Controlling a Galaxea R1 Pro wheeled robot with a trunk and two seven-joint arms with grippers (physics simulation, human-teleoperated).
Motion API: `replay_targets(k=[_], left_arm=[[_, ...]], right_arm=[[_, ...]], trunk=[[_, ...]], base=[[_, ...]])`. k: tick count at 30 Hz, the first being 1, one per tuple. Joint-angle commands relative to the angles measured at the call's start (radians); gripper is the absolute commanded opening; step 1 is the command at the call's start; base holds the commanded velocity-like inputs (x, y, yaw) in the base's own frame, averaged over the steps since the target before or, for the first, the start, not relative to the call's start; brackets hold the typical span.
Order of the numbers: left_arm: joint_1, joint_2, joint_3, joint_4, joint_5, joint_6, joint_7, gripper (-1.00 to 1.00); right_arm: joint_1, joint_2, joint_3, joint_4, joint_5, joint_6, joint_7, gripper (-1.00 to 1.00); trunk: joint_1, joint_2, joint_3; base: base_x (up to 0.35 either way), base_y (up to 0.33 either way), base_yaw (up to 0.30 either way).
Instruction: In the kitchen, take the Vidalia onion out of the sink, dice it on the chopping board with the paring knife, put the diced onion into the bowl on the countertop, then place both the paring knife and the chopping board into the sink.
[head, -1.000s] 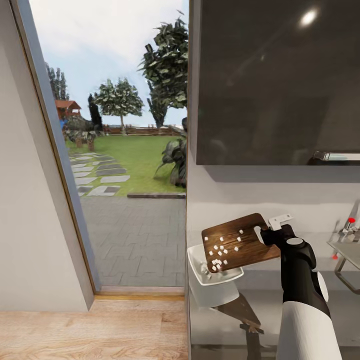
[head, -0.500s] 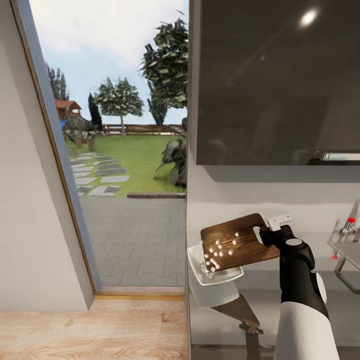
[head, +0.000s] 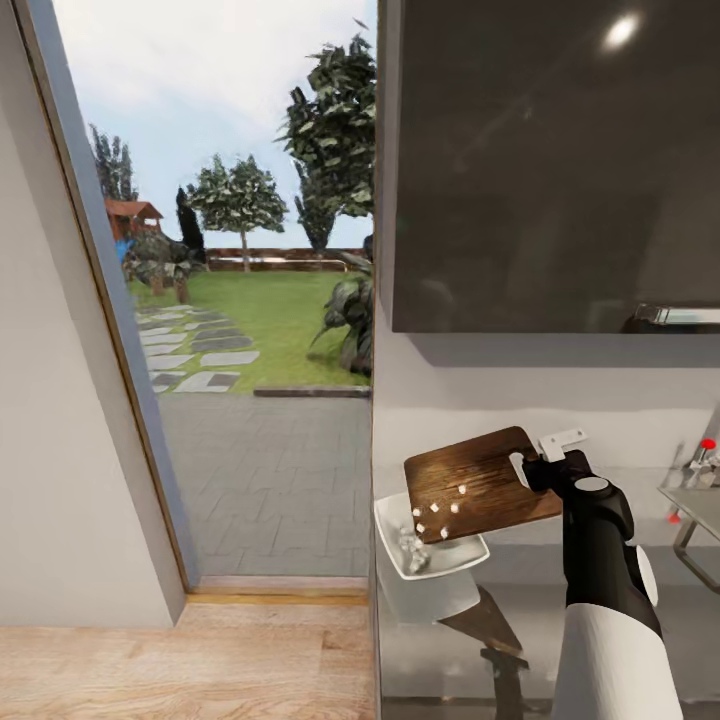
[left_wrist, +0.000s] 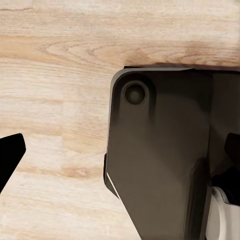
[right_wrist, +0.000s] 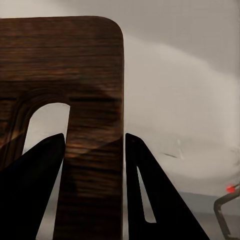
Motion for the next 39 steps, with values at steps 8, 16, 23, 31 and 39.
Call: replay_targets(k=[8,16,23,31,39], left_arm=[[0.001,0.000,-0.005,-0.001,0.006,-0.002,0.006,1.00],[0.001,0.000,-0.005,0.000,0.006,-0.002,0.006,1.00],[0.001,0.000,-0.005,-0.001,0.006,-0.002,0.006,1.00],[0.001,0.000,-0.005,0.000,0.006,-0.002,0.006,1.00],[0.001,0.000,-0.005,0.000,0.006,-0.002,0.006,1.00]], right_arm=[[-0.001,0.001,-0.002,-0.001,0.008,0.000,0.008,-1.00],[-0.001,0.000,-0.002,-0.001,0.007,-0.003,0.010,-1.00],[-0.001,-0.001,-0.002,-0.001,0.007,-0.006,0.008,-1.00],[0.000,0.001,0.000,-0.001,0.002,-0.008,-0.058,-1.00],[0.000,0.001,0.001,-0.001,-0.008,-0.009,-0.066,-1.00]], trunk=[[0.000,-0.001,0.000],[0.000,-0.001,0.000],[0.000,-0.001,0.000],[0.000,-0.001,0.000],[0.000,-0.001,0.000]], base=[[0.002,0.000,0.000],[0.000,0.000,0.000],[0.000,0.000,0.000],[0.000,0.000,0.000],[0.000,0.000,0.000]])
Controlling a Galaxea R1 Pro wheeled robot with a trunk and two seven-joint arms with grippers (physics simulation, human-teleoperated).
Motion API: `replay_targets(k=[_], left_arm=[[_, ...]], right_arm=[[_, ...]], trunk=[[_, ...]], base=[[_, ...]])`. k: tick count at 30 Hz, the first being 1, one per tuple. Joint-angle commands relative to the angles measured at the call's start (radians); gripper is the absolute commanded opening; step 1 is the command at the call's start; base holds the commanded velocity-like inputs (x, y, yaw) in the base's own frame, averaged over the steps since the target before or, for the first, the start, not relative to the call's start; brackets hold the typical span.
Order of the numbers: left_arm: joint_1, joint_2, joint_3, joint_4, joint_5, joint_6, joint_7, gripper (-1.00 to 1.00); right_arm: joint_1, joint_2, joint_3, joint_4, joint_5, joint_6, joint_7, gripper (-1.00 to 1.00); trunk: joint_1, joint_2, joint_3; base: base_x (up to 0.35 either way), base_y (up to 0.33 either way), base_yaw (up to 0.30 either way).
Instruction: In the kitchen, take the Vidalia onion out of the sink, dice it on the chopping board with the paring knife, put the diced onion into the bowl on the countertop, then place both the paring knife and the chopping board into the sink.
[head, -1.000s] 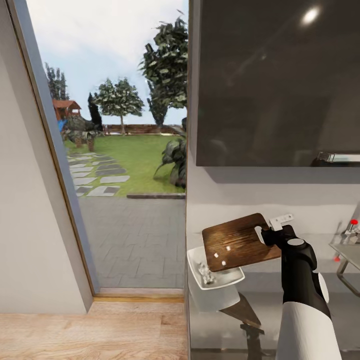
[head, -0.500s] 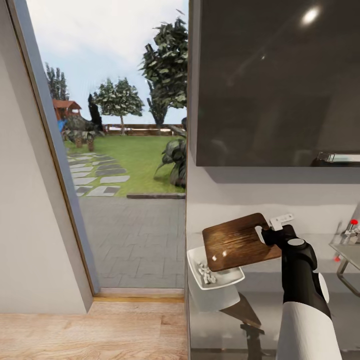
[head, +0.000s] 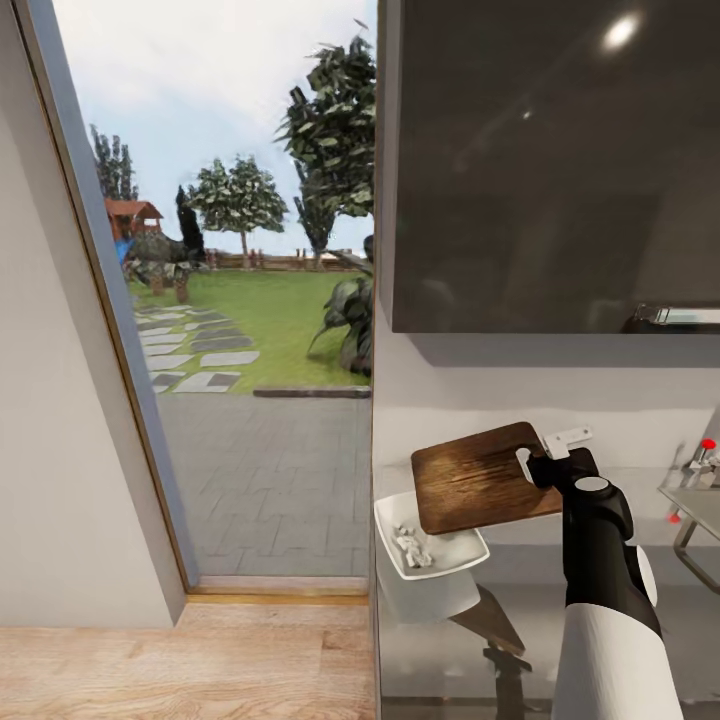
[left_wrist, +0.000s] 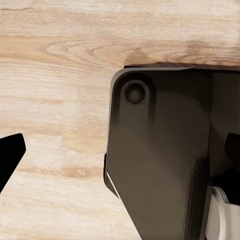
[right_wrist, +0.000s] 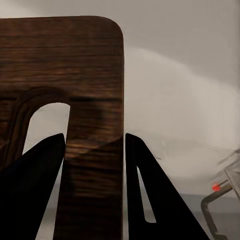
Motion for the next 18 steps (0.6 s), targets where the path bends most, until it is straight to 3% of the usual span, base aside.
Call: replay_targets(k=[1,7,10,11,13,18], left_arm=[[0.001,0.000,-0.005,-0.001,0.006,-0.002,0.006,1.00],[0.001,0.000,-0.005,-0.001,0.006,-0.002,0.006,1.00],[0.001,0.000,-0.005,-0.001,0.006,-0.002,0.006,1.00],[0.001,0.000,-0.005,-0.001,0.006,-0.002,0.006,1.00],[0.001,0.000,-0.005,-0.001,0.006,-0.002,0.006,1.00],[0.001,0.000,-0.006,-0.001,0.006,-0.003,0.006,1.00]], right_arm=[[-0.001,0.001,-0.002,-0.002,0.008,0.000,0.009,-1.00],[-0.001,0.001,-0.003,-0.002,-0.006,0.002,0.013,-1.00],[-0.001,-0.002,-0.004,-0.002,-0.078,0.007,0.013,-1.00],[-0.001,-0.003,-0.005,-0.002,-0.136,0.009,0.013,-1.00],[-0.001,-0.004,-0.004,-0.002,-0.186,0.016,0.013,-1.00],[-0.001,-0.005,-0.004,-0.002,-0.210,0.026,0.014,-1.00]], trunk=[[0.000,-0.001,0.000],[0.000,-0.001,0.000],[0.000,-0.001,0.000],[0.000,-0.001,0.000],[0.000,-0.001,0.000],[0.000,-0.001,0.000]], base=[[0.000,0.000,0.000],[0.000,0.000,0.000],[0.000,0.000,0.000],[-0.014,0.000,0.000],[-0.049,0.000,0.000],[-0.149,0.000,0.000]])
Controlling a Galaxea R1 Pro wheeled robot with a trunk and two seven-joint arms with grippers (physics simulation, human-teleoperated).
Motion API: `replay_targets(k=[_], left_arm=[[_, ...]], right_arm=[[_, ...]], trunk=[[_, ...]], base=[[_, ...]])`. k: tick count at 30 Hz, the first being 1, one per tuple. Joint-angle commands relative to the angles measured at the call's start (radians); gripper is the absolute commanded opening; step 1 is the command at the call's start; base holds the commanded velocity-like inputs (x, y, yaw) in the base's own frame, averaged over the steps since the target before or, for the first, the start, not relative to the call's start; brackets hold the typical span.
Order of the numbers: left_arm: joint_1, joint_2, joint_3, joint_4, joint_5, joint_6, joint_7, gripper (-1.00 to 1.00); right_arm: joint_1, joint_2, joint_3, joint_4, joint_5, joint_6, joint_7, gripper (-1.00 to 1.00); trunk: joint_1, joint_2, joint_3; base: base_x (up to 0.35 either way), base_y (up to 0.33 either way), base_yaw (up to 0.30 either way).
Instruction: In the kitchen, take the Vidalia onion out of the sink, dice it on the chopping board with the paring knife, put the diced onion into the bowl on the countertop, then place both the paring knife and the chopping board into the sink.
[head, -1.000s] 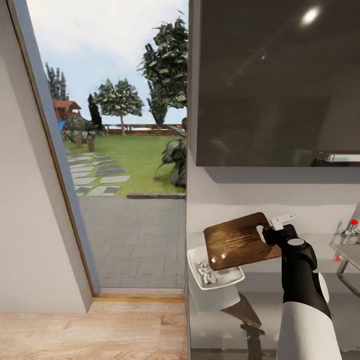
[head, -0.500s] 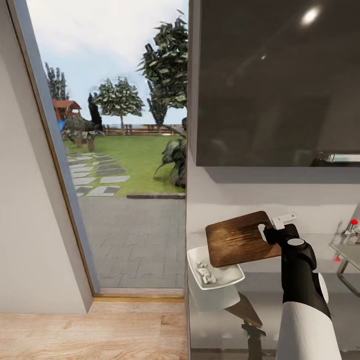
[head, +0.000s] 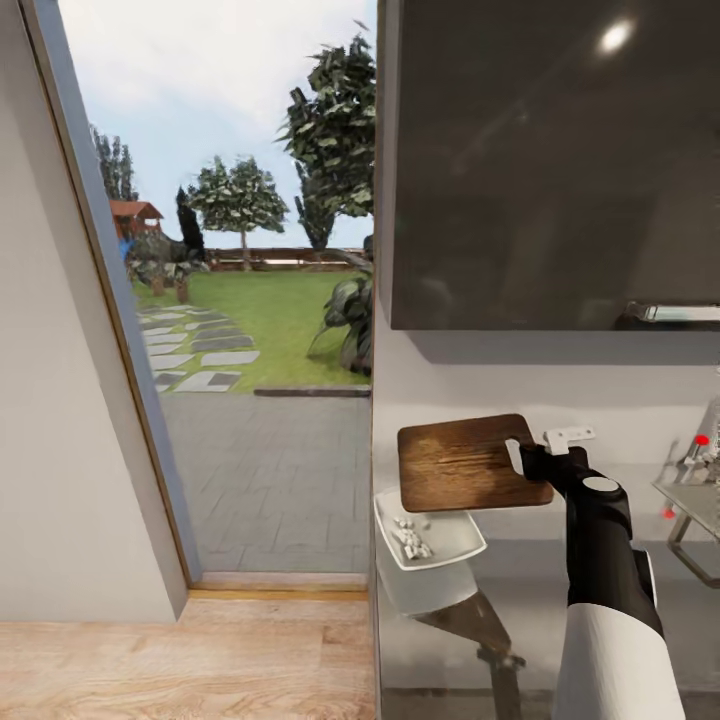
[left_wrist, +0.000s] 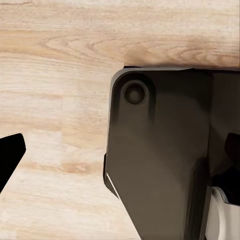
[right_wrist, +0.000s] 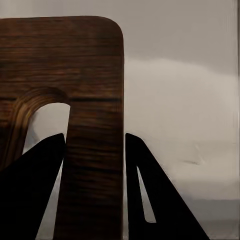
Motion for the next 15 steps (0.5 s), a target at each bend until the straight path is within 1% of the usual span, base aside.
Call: replay_targets(k=[1,5,15], left_arm=[[0.001,0.000,-0.006,-0.001,0.006,-0.002,0.006,1.00],[0.001,-0.001,-0.006,-0.002,0.006,-0.003,0.006,1.00],[0.001,-0.001,-0.006,-0.001,0.006,-0.003,0.006,1.00]], right_arm=[[-0.001,0.001,-0.003,-0.002,0.008,0.001,0.010,-1.00],[-0.001,0.002,-0.003,-0.002,0.005,0.003,0.013,-1.00],[-0.001,0.002,-0.003,-0.002,0.003,0.004,0.013,-1.00]], trunk=[[0.000,-0.001,0.000],[0.000,-0.001,0.000],[0.000,-0.001,0.000]], base=[[-0.244,0.000,0.000],[-0.292,0.000,0.000],[-0.337,0.000,0.000]])
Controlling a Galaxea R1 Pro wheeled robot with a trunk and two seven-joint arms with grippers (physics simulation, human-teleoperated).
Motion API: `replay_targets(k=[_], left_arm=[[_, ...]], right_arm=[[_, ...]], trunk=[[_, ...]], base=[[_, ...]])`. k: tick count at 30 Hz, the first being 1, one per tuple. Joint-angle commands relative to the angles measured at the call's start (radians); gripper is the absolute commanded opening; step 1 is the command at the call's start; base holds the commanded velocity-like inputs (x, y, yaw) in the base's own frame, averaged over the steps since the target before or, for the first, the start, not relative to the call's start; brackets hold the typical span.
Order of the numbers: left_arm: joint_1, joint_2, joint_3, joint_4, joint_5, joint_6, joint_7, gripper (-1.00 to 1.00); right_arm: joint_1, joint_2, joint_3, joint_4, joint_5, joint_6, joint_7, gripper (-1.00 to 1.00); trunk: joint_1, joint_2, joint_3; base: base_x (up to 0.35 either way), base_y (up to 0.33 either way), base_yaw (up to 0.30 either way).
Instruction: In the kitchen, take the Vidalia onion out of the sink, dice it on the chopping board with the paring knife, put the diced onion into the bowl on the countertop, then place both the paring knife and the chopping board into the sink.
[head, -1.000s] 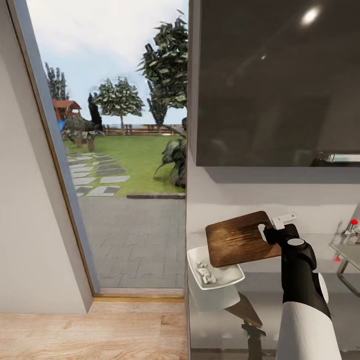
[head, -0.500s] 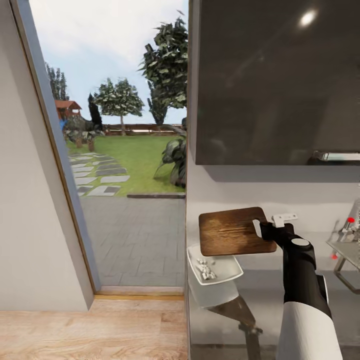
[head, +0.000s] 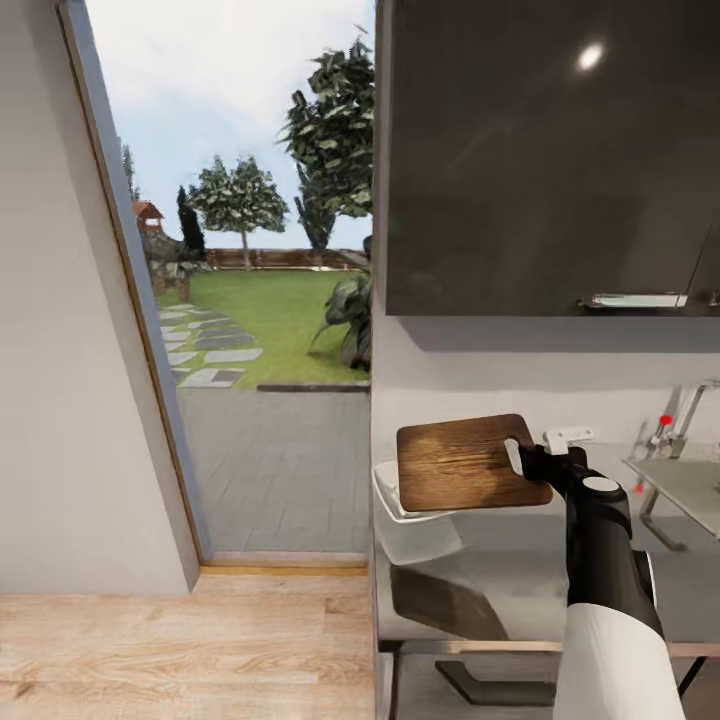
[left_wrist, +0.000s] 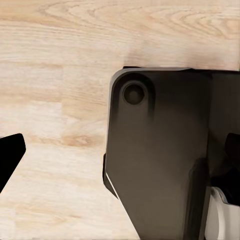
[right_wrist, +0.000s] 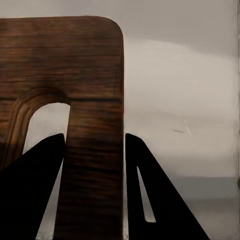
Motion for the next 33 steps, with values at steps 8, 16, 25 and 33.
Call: replay_targets(k=[8,16,25,33], left_arm=[[0.001,0.001,-0.005,-0.001,0.006,-0.002,0.006,1.00],[0.001,0.001,-0.005,-0.001,0.005,-0.002,0.006,1.00],[0.001,0.001,-0.005,-0.001,0.005,-0.002,0.006,1.00],[0.001,0.001,-0.005,-0.001,0.005,-0.002,0.006,1.00]], right_arm=[[-0.001,0.003,-0.004,-0.006,0.008,0.002,0.010,-1.00],[-0.001,0.007,-0.005,-0.015,0.006,0.050,0.010,-1.00],[-0.001,0.010,-0.004,-0.015,-0.013,0.060,0.008,-1.00],[-0.001,0.011,-0.003,-0.016,-0.015,0.060,0.008,-1.00]], trunk=[[0.000,-0.001,0.000],[0.000,-0.001,0.000],[0.000,-0.001,0.000],[0.000,-0.001,0.000]], base=[[-0.317,-0.055,0.000],[-0.049,-0.280,0.000],[-0.001,-0.308,0.000],[0.000,-0.308,0.000]])
